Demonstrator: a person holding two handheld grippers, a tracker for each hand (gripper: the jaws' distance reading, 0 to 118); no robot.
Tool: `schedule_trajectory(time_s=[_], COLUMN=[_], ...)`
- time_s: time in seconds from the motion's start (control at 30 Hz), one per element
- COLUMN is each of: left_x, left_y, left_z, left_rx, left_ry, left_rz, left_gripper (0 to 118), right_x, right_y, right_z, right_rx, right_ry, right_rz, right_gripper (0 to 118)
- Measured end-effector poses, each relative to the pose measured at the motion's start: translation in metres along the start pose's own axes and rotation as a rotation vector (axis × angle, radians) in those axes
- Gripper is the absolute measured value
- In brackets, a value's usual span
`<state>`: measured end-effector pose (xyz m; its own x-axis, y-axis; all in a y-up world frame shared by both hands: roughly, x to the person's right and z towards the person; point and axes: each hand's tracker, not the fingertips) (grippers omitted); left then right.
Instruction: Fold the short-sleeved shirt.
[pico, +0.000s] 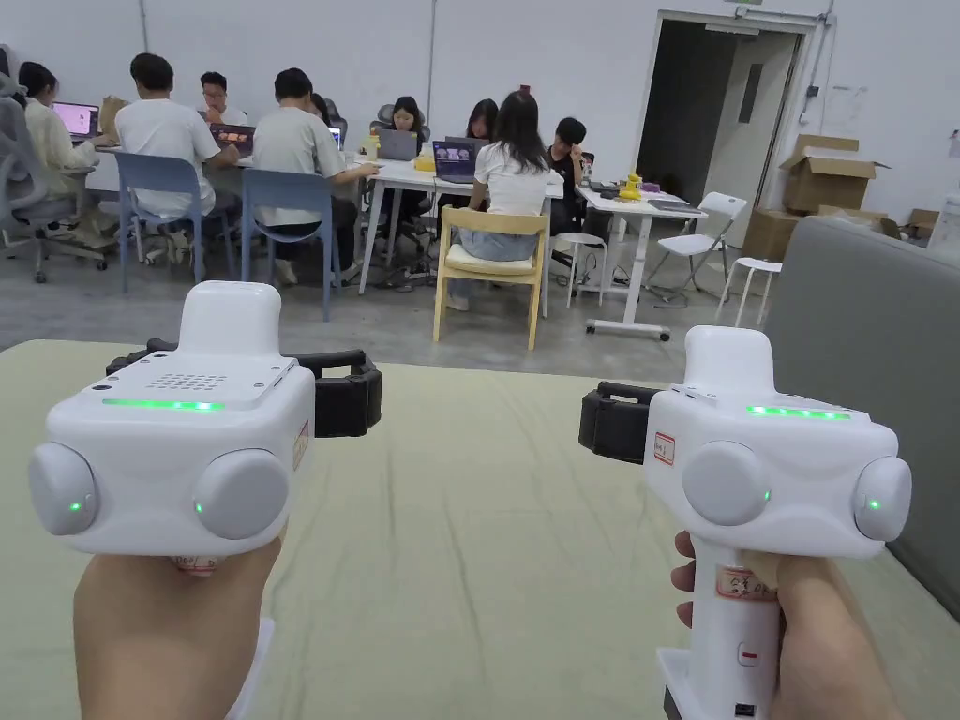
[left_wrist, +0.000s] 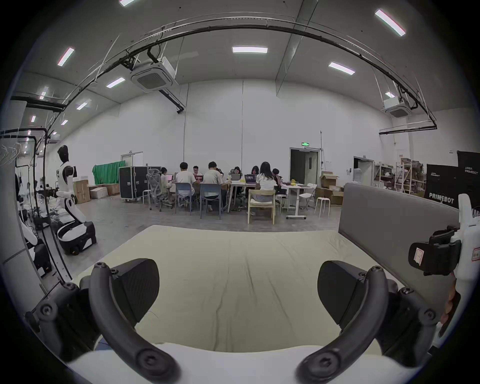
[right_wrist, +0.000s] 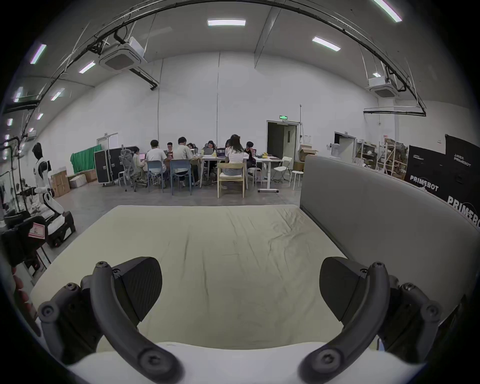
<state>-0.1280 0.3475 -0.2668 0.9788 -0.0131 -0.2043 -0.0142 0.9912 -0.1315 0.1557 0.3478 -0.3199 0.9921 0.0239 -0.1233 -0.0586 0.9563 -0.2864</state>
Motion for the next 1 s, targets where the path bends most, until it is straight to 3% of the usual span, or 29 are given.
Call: schedule_trajectory(time_s=[1.0], left_x=[-0.0036], left_y=[0.0015], left_z=[0.0025], left_rx=[0.004], left_ry=[0.010], left_rz=[-0.001], left_gripper=[118], right_x=[0.0000], right_y=[0.0004], right_z=[-0.0016], right_rx=[-0.002], right_ry=[-0.009], right_rz=[-0.003], right_gripper=[118])
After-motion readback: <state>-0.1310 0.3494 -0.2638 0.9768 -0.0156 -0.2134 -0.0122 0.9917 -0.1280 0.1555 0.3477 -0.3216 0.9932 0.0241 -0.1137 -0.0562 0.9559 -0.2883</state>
